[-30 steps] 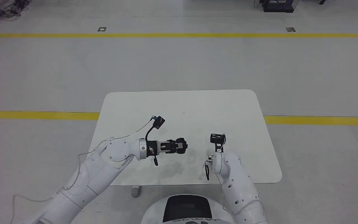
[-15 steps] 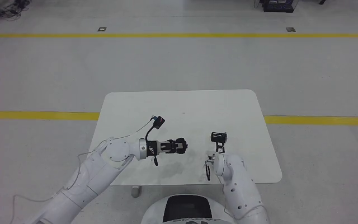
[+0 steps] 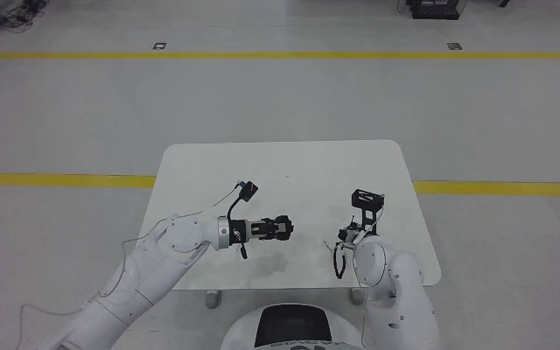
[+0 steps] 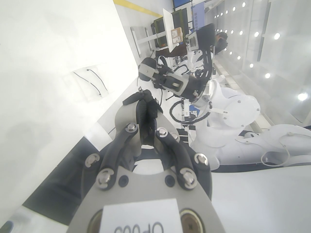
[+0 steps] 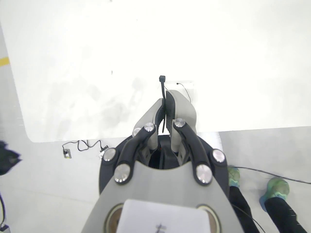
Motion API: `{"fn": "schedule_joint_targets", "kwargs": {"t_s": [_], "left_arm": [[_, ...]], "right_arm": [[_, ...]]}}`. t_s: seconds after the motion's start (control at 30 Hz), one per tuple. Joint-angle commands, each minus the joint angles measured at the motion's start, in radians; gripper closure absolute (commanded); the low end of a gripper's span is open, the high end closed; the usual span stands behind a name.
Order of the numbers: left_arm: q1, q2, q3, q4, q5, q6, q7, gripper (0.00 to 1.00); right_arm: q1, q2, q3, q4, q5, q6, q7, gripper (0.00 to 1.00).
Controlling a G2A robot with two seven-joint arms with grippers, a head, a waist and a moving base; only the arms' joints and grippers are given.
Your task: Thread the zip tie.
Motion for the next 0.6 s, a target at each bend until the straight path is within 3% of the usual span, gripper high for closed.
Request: {"fn": "schedule_joint_targets", "kwargs": {"t_s": [0.0, 0.03, 0.4, 0.47, 0.57], "left_arm": [[0.0, 0.0, 0.0, 0.0, 0.0, 0.0, 0.0, 1.0], [0.0, 0.0, 0.0, 0.0, 0.0, 0.0, 0.0, 1.0], [0.0, 0.0, 0.0, 0.0, 0.0, 0.0, 0.0, 1.0], [0.0, 0.0, 0.0, 0.0, 0.0, 0.0, 0.0, 1.0], [0.0, 0.0, 0.0, 0.0, 0.0, 0.0, 0.0, 1.0]], "right_arm": [[0.014, -0.017, 0.012, 0.008, 0.056, 0.0, -0.037, 1.0], [0.028, -0.02, 0.018, 0.027, 0.1, 0.0, -0.054, 1.0], [0.028, -0.02, 0.019, 0.028, 0.104, 0.0, -0.063, 1.0], [0.026, -0.02, 0.035, 0.026, 0.217, -0.013, -0.142, 1.0], [0.025, -0.017, 0.11, 0.039, 0.453, -0.114, -0.245, 1.0]]}}
